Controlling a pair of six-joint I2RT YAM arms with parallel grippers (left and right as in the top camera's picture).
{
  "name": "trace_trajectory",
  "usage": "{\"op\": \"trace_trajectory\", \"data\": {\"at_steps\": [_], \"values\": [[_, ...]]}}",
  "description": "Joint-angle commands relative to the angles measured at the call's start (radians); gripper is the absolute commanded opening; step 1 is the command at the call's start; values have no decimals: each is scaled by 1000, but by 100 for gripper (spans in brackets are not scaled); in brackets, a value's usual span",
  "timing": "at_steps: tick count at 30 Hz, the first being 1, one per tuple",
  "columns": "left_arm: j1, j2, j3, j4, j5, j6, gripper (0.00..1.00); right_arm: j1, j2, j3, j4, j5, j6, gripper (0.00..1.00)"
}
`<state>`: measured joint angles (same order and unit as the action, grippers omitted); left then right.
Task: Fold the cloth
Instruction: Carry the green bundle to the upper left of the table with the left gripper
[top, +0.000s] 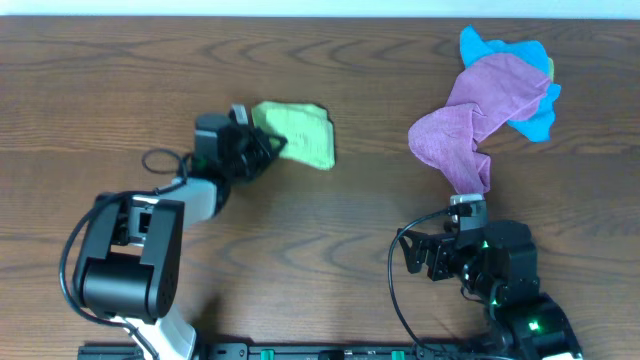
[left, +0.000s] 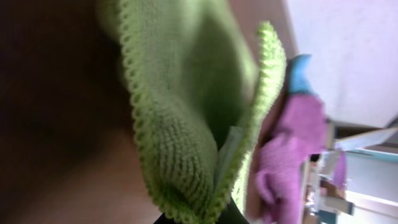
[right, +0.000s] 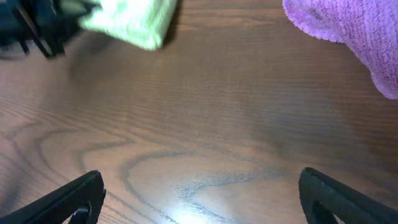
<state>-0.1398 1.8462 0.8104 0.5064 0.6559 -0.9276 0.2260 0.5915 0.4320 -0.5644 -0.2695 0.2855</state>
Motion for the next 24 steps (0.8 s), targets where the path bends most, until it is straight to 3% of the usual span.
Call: {"op": "trace_trajectory", "data": {"at_steps": [1,5,9,24], "values": [[51,-5,140,-63,51,3,6,-7,-2,-3,-1,4,17,99],[135,-4,356,-303,43,48,6,-7,-2,-3,-1,4,17,99],[212,6,500,-424,17,75,5,-7,-2,-3,-1,4,17,99],[304,381,906,-475,180,59,5,-7,-2,-3,-1,4,17,99]]}}
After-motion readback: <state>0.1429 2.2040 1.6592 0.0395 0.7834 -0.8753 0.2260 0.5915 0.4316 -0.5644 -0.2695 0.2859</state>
